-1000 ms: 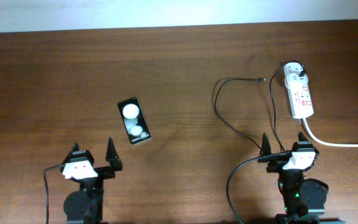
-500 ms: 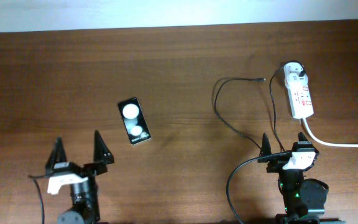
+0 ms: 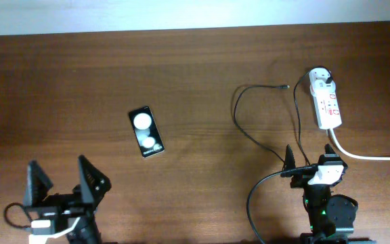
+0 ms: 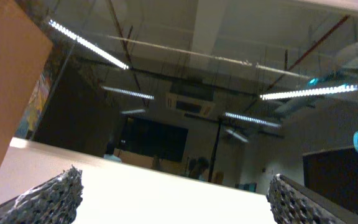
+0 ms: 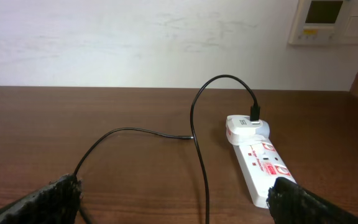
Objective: Plug charger to phone and switch on socket
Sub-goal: 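Move the left gripper forward over the black phone, then lower the left gripper and grasp the phone's bottom edge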
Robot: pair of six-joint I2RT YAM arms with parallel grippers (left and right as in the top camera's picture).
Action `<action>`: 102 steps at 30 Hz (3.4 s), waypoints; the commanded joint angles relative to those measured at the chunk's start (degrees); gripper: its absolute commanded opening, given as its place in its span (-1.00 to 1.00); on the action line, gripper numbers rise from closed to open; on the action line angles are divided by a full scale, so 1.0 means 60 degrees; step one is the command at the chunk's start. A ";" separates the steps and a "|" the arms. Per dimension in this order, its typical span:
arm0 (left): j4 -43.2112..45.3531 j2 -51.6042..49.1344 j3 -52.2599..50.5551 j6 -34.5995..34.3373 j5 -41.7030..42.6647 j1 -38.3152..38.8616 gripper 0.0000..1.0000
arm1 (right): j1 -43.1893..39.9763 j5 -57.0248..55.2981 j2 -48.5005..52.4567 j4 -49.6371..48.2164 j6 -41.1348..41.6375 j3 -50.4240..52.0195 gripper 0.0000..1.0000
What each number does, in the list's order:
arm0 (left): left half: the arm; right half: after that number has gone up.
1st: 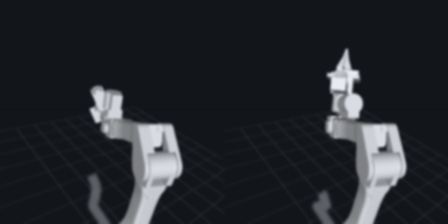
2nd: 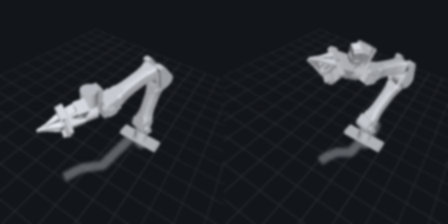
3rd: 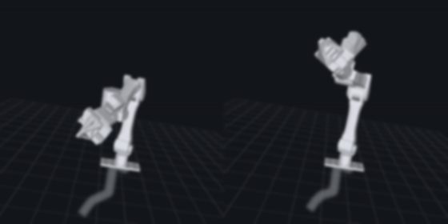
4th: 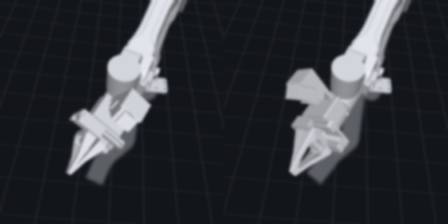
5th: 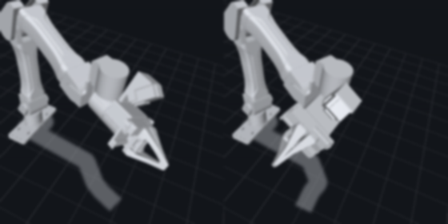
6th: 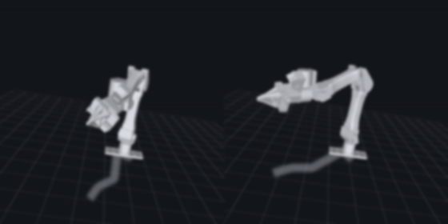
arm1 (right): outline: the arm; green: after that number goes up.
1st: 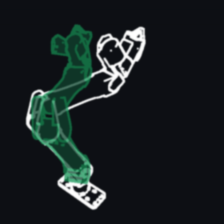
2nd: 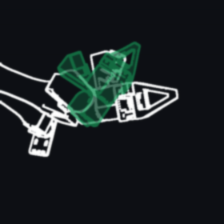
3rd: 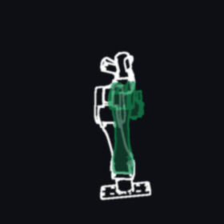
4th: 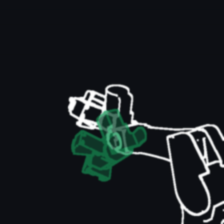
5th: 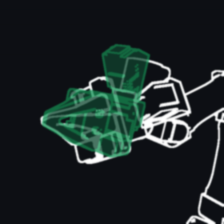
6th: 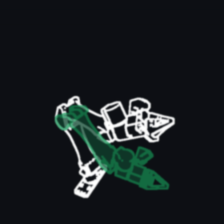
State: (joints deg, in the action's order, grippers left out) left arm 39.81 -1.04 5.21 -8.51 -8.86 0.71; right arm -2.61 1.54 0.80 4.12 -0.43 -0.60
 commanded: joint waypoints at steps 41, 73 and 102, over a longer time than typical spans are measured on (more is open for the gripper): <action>-1.3548 -1.2167 1.1934 0.0149 0.2025 -0.0022 0.98 | 0.0051 0.0131 -0.0073 0.0033 0.0015 0.0047 0.98; -1.5478 -1.6706 1.1923 -0.2514 0.1934 0.1235 0.98 | 0.0051 0.0131 -0.0073 0.0033 0.0015 0.0047 0.97; -1.4273 -1.8152 1.1795 -0.3468 0.1282 0.1552 0.98 | 0.0051 0.0131 -0.0073 0.0033 0.0015 0.0047 0.97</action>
State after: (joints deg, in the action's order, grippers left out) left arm -45.87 -108.92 75.88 -28.56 1.63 9.85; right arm -2.61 1.56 0.80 4.12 -0.45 -0.60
